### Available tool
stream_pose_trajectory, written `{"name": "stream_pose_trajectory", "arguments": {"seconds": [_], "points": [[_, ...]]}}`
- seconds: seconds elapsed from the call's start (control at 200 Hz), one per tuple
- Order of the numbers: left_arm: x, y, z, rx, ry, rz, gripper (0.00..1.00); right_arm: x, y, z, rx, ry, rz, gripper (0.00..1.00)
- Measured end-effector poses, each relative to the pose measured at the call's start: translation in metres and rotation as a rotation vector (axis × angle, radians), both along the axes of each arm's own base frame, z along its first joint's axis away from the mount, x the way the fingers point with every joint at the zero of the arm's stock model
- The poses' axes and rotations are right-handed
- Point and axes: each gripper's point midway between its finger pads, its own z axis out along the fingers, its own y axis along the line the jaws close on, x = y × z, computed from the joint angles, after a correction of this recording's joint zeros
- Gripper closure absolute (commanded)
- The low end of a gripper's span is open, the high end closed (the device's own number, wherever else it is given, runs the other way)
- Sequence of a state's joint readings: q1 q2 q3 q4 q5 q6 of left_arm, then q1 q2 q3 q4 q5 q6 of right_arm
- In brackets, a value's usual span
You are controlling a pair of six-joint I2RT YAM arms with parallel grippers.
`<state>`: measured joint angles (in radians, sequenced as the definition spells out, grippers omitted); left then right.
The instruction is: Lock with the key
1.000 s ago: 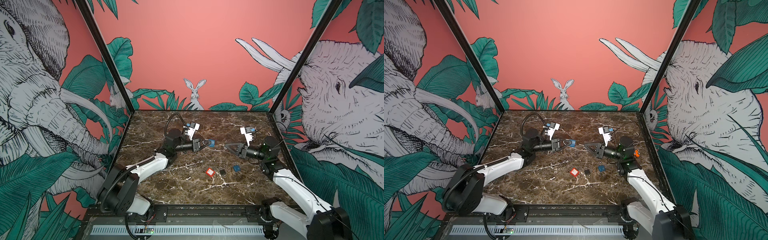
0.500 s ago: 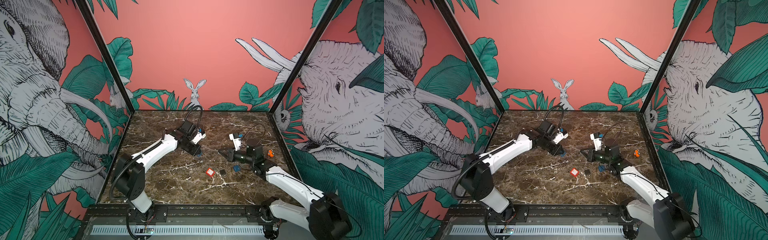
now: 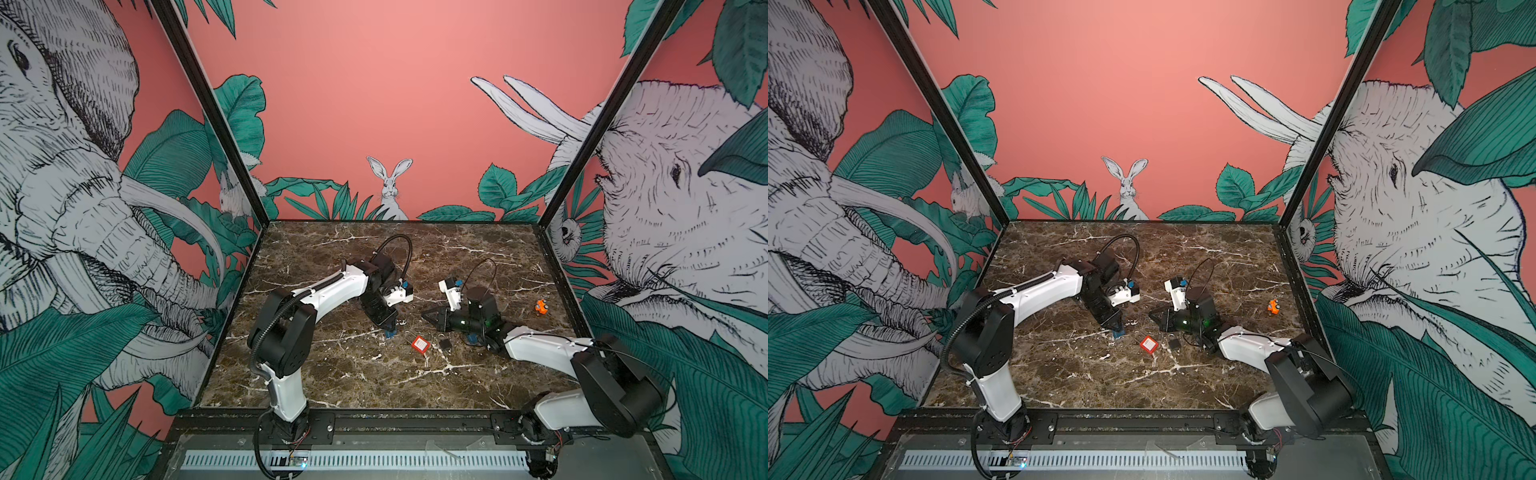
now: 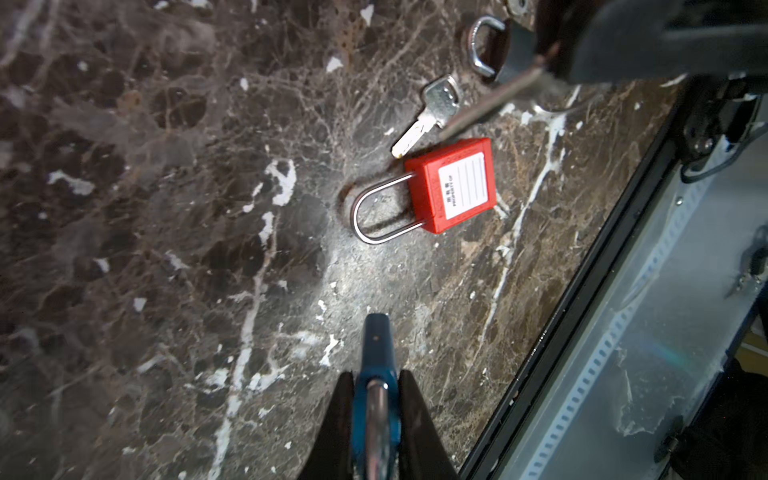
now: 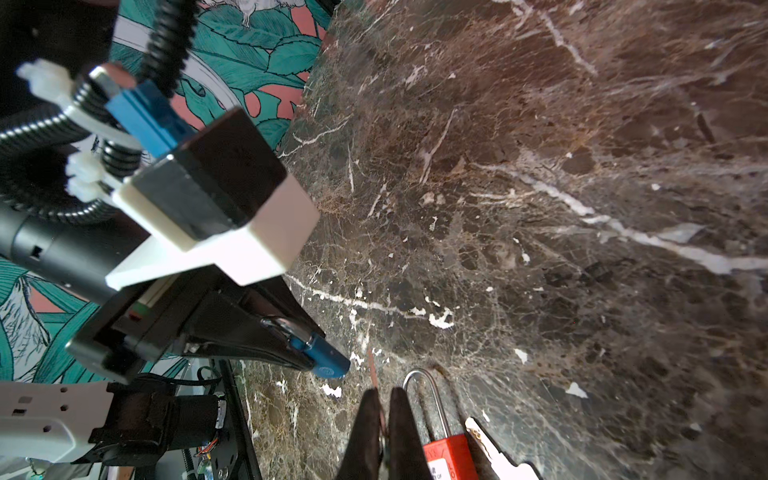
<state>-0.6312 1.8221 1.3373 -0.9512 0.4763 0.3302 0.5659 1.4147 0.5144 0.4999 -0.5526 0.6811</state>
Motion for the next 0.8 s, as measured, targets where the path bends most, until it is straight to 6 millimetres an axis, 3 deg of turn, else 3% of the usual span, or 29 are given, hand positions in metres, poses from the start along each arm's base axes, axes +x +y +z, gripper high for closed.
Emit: {"name": "stream_pose_trajectory", "arguments": {"seconds": [0.27, 0.385, 0.425, 0.6, 0.675, 0.725, 0.8], "points": [[-0.005, 0.002, -0.035, 0.002, 0.124, -0.015, 1.00, 0.002, 0.007, -0.010, 0.018, 0.019, 0.015, 1.00], [-0.005, 0.004, -0.043, 0.003, 0.156, -0.008, 0.88, 0.001, 0.011, -0.017, 0.020, 0.033, 0.024, 1.00], [-0.004, 0.005, -0.044, 0.000, 0.166, -0.004, 0.78, 0.001, 0.013, -0.019, 0.022, 0.035, 0.027, 1.00], [-0.001, 0.005, -0.056, 0.018, 0.185, -0.001, 0.55, -0.001, 0.022, -0.026, 0.037, 0.049, 0.040, 1.00], [0.002, 0.006, -0.054, 0.016, 0.187, 0.008, 0.52, -0.003, 0.027, -0.028, 0.043, 0.053, 0.046, 1.00], [0.004, 0.005, -0.052, 0.011, 0.180, 0.006, 0.43, -0.006, 0.030, -0.032, 0.040, 0.060, 0.050, 1.00], [0.010, 0.004, -0.050, 0.012, 0.161, 0.010, 0.40, -0.009, 0.034, -0.037, 0.031, 0.070, 0.051, 1.00]]}}
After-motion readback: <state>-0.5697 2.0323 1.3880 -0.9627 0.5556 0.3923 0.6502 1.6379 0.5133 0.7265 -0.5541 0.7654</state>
